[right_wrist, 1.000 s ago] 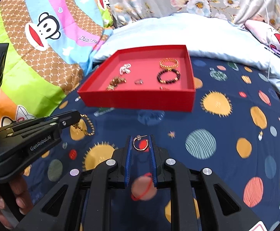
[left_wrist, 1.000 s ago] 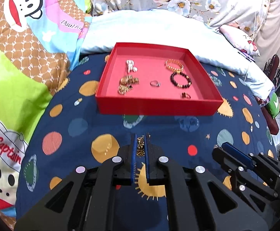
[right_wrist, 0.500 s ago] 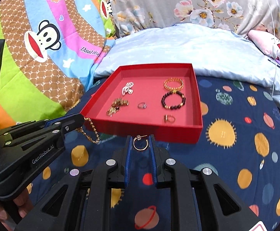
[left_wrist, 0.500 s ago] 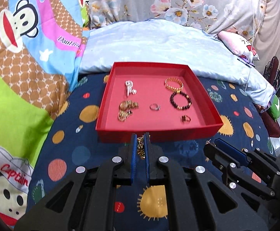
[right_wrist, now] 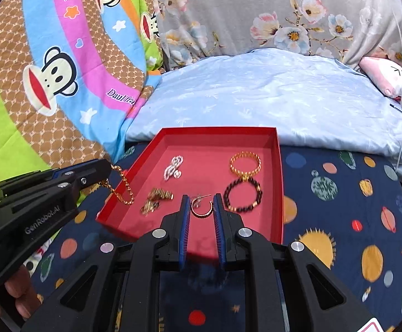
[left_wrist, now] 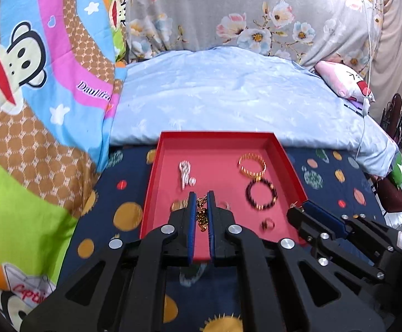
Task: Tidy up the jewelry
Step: 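Carry the chain with the left gripper while the right carries the earring into the tray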
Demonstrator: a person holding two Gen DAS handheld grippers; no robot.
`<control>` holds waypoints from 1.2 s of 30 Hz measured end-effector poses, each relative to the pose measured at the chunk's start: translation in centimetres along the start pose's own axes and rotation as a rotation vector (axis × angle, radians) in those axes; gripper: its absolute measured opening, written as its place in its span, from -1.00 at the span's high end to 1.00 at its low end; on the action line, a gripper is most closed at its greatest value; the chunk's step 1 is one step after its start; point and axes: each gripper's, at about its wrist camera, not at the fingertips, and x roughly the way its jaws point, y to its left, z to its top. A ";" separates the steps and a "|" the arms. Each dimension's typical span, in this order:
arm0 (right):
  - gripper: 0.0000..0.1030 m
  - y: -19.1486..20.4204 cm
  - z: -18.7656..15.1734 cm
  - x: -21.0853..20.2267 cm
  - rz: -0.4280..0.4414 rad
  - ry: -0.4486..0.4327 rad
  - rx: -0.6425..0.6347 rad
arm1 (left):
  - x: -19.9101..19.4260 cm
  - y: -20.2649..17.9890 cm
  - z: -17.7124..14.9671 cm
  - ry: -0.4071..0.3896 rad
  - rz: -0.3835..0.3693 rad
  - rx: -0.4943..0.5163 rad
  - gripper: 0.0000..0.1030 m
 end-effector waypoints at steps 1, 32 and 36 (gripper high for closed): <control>0.69 -0.2 0.4 0.4 0.005 0.002 0.004 | 0.3 -0.1 0.5 -0.003 0.000 0.001 0.87; 0.65 -1.8 3.1 9.8 0.005 0.070 -0.009 | 10.5 -0.1 3.7 0.058 0.086 0.001 0.84; 0.64 -1.6 3.1 10.1 0.004 0.073 -0.017 | 10.8 0.2 3.6 0.064 0.089 -0.009 0.71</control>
